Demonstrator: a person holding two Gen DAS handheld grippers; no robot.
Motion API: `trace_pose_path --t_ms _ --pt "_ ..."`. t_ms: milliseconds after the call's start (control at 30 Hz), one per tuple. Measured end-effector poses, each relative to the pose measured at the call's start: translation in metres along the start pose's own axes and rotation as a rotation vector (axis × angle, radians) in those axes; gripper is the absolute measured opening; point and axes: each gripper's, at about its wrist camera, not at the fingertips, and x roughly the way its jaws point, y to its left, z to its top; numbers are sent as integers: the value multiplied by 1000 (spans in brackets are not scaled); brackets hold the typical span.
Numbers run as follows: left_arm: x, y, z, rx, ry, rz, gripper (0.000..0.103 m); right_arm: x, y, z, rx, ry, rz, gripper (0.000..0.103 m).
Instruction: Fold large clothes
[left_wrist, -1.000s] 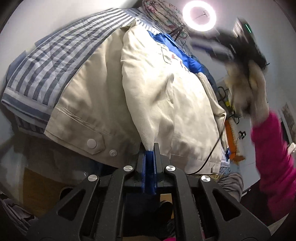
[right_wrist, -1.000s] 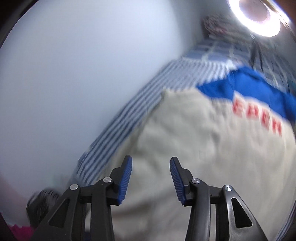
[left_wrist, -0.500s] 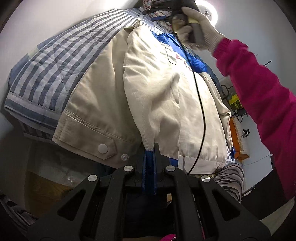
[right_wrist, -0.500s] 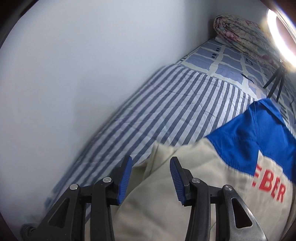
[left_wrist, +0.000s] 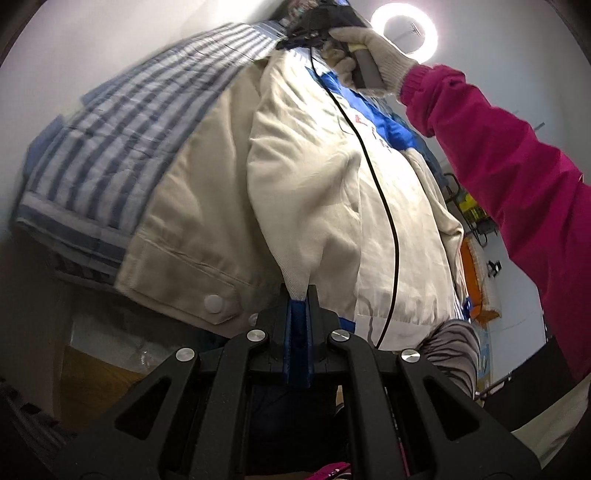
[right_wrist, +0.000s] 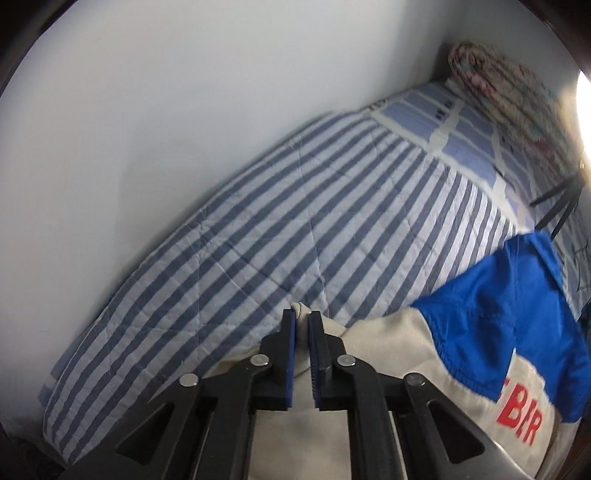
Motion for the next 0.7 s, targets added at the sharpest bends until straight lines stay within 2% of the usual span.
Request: trace_pose_path --t_ms 100,200,267,367,400,467,500,533,633,700 --pt "-24 5 3 -18 -54 46 3 -6 -7 10 61 -41 27 2" --pt "-29 18 7 -40 -75 91 3 2 -15 19 139 -61 75 2" --pt "-21 27 7 -62 -61 121 3 16 -15 21 159 -49 84 2" --pt "0 42 5 -95 7 154 3 46 -6 22 162 -19 68 2" --pt "2 43 5 -94 13 154 3 54 -1 22 149 -9 50 4" --pt "4 36 4 -60 17 170 3 58 2 21 140 -4 46 13" --pt "4 35 3 -58 12 178 3 50 -1 20 144 -20 55 24" --pt "3 35 2 -62 12 177 3 40 -6 18 157 -41 64 30" --pt "1 38 3 -86 10 162 3 -2 -27 5 187 -100 122 34" --pt "-4 38 5 -98 11 148 11 -34 -43 -15 209 -125 160 36"
